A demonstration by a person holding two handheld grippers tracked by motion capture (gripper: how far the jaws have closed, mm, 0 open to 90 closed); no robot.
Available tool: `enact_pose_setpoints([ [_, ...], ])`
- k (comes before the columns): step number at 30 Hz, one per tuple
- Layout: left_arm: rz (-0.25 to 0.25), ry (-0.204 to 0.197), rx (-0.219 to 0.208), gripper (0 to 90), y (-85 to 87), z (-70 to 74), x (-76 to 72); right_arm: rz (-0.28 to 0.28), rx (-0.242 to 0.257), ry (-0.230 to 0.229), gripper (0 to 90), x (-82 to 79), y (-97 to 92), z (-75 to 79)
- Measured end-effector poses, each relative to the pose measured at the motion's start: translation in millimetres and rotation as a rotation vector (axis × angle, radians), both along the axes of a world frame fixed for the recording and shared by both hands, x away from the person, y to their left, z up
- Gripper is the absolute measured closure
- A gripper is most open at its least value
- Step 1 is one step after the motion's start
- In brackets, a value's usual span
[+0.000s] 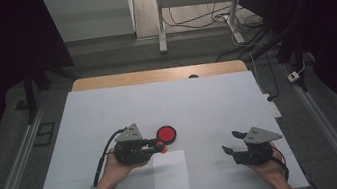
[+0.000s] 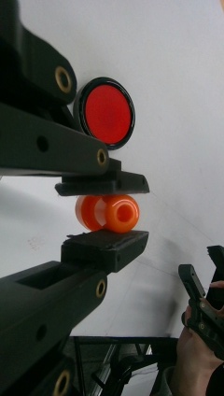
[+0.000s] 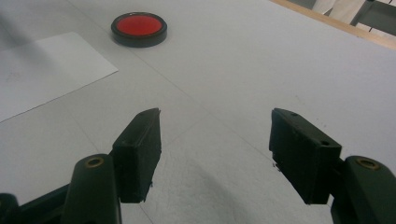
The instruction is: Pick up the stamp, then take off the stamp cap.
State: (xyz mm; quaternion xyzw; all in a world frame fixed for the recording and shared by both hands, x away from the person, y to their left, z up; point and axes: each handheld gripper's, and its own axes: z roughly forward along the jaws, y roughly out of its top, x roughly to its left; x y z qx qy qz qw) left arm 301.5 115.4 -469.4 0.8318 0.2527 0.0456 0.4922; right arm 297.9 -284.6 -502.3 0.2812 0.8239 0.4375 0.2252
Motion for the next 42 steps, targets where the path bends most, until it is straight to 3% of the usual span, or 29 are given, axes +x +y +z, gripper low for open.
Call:
enact_pose_setpoints([
  [21,0.007,0.004,0.01,72.4,0.2,-2.6,3.3,0.01,0.031,0.009,34.0,0.5,10.6,1.4],
  [24,0.008,0.002,0.011,72.4,0.4,-2.7,3.4,0.012,0.044,0.009,34.0,0.7,14.6,3.8],
  [26,0.009,0.002,0.012,72.4,0.2,-2.8,3.3,0.021,0.081,0.018,33.9,0.8,17.7,5.0],
  [33,0.006,-0.004,0.025,72.4,-2.8,-4.2,3.4,0.052,0.107,0.026,33.8,1.1,31.9,9.3],
  [42,0.005,-0.001,0.024,72.4,-4.5,-4.8,4.1,0.096,0.1,0.037,34.3,1.7,53.6,8.9],
])
